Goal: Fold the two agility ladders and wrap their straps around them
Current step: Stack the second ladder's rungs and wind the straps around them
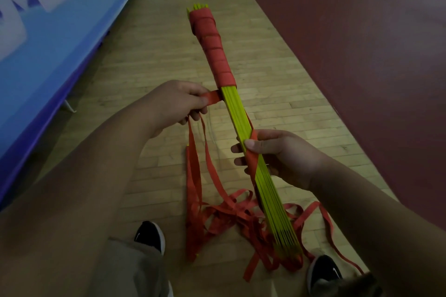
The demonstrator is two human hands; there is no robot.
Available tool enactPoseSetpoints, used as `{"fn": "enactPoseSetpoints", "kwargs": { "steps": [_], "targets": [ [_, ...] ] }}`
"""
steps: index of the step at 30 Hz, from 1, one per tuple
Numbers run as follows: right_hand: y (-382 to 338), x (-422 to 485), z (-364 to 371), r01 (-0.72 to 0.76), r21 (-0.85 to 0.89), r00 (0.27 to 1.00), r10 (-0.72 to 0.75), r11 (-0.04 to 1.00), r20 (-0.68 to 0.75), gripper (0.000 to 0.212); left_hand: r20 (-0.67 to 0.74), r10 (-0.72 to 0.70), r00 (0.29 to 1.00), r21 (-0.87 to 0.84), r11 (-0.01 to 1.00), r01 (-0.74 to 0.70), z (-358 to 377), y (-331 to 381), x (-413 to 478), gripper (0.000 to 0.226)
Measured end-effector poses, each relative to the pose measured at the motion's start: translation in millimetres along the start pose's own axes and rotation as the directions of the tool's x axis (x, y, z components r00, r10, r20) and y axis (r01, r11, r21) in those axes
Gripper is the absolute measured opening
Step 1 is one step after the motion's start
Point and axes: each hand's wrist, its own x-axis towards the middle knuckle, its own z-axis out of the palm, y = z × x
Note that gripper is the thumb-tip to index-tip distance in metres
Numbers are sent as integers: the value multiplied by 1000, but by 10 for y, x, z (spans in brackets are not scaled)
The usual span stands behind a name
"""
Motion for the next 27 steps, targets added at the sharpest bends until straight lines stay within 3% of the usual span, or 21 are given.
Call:
{"fn": "enactPoseSetpoints", "kwargs": {
  "steps": [7, 15, 27],
  "targets": [
    [82, 56, 65, -42, -104, 993, 30, 994, -117, 21, 18, 2, 1000, 76, 997, -3, 122, 30, -37, 20],
    [108, 106, 142, -46, -233, 969, -13, 971, -246, 18, 68, -97, 993, 8, 995, 96, 165, 54, -83, 9],
    [128, 105, 203, -73, -552, 915, -164, 831, -367, 42, 118, -154, 981, -139, 976, 170, 246, 77, -102, 15]
  ]
}}
